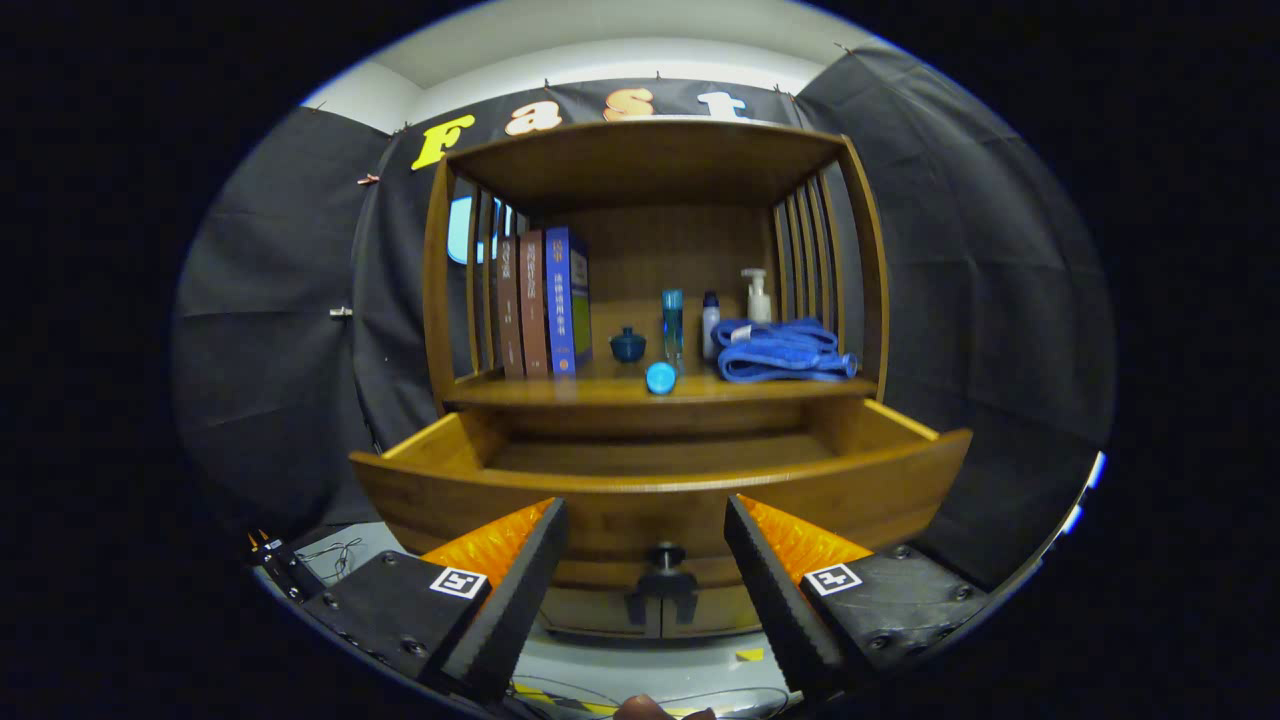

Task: Pull open the drawer, take out the items inside it, and place them on the countertop above the cabinet.

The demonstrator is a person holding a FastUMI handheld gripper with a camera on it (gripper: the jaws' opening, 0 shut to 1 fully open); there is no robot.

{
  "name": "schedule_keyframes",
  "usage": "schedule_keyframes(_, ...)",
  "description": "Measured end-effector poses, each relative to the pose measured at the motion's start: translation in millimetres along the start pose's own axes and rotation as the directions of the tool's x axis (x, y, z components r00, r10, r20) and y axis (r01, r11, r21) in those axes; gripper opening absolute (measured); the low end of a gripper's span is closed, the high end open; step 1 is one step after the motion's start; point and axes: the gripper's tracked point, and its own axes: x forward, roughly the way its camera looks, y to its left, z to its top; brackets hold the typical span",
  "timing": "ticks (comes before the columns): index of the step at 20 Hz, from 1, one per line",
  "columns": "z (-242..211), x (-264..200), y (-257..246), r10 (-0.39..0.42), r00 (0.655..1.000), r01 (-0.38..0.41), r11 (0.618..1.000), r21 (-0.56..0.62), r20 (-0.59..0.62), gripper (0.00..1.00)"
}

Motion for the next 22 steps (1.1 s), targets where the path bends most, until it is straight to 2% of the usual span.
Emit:
schedule_keyframes(3,-26,14,-8,-0.014,0.999,0.013,1.000,-0.027,-0.047,1.00)
schedule_keyframes(8,-43,32,-7,-0.013,0.998,0.010,0.999,-0.052,-0.069,1.00)
schedule_keyframes(16,-33,40,-7,-0.039,0.999,0.037,0.996,-0.076,-0.023,0.99)
schedule_keyframes(22,-14,75,-1,-0.055,0.998,0.054,0.991,-0.122,-0.002,0.99)
